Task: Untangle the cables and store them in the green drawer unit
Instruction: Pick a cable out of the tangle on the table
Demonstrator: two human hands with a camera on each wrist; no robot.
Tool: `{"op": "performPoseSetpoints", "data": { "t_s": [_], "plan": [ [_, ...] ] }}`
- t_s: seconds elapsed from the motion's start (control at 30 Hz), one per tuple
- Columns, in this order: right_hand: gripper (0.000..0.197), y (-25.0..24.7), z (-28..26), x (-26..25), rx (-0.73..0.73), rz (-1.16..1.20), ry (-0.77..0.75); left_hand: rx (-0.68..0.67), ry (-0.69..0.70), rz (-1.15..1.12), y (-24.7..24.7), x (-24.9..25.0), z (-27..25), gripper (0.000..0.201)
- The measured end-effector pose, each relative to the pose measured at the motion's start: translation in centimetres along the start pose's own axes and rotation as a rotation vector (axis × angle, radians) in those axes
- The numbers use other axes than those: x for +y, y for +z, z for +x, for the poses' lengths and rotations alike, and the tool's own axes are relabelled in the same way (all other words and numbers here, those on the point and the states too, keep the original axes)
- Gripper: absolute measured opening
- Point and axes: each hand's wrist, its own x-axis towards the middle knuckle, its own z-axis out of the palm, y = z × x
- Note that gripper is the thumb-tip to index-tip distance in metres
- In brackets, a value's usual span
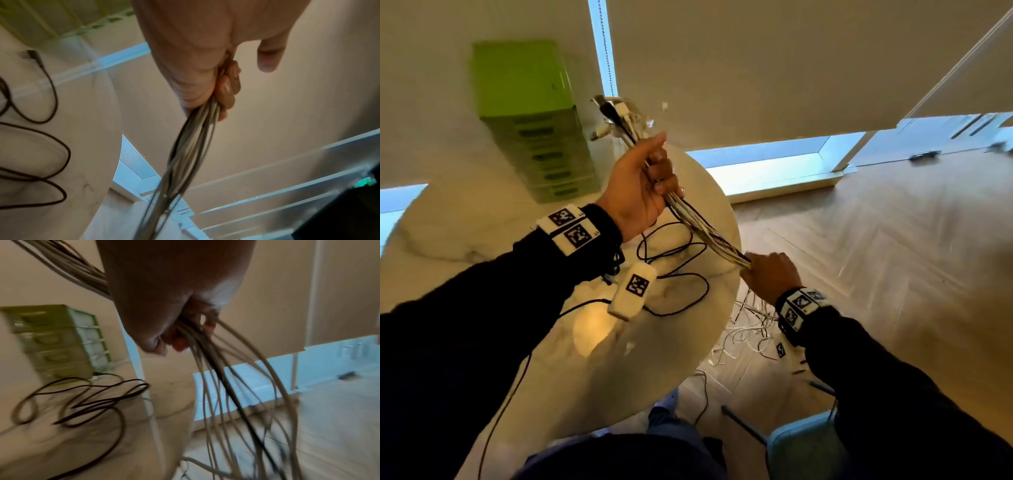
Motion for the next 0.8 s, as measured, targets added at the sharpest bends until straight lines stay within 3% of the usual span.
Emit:
{"op": "performPoseSetpoints", "data": {
  "t_s": [0.13, 0.2, 0.3, 0.37, 0.5, 0.63, 0.8],
  "plan": [
    [0.021, 0.1, 0.2, -6.4, -0.321, 0.241, -0.134, 0.271, 0.148, 0.045, -3.0, 2.1, -1.7, 0.032],
    [0.038, 0.2, 0.6, -8.3, -0.453, 0.403, -0.198, 0.337, 0.193, 0.077, -5.0, 3.3, -2.5, 0.024],
    [0.080, -1.3, 1.2, -10.3, -0.585, 0.613, -0.228, 0.410, 0.240, 0.121, -7.6, 5.2, -3.8, 0.024],
    [0.086, -1.8, 2.4, -11.2, -0.600, 0.665, -0.302, 0.478, 0.252, 0.137, -8.9, 6.1, -4.4, 0.027],
    [0.058, -3.2, 6.8, -12.5, -0.445, 0.720, -0.340, 0.543, 0.252, 0.163, -11.3, 6.2, -4.5, 0.035],
    [0.053, -4.1, 12.6, -13.7, -0.299, 0.597, -0.327, 0.635, 0.231, 0.120, -12.9, 5.2, -3.3, 0.035],
    [0.044, 0.5, 21.4, -14.4, -0.416, 0.266, -0.278, 0.770, 0.166, 0.055, -14.9, 4.0, -1.2, 0.032]
  ]
}}
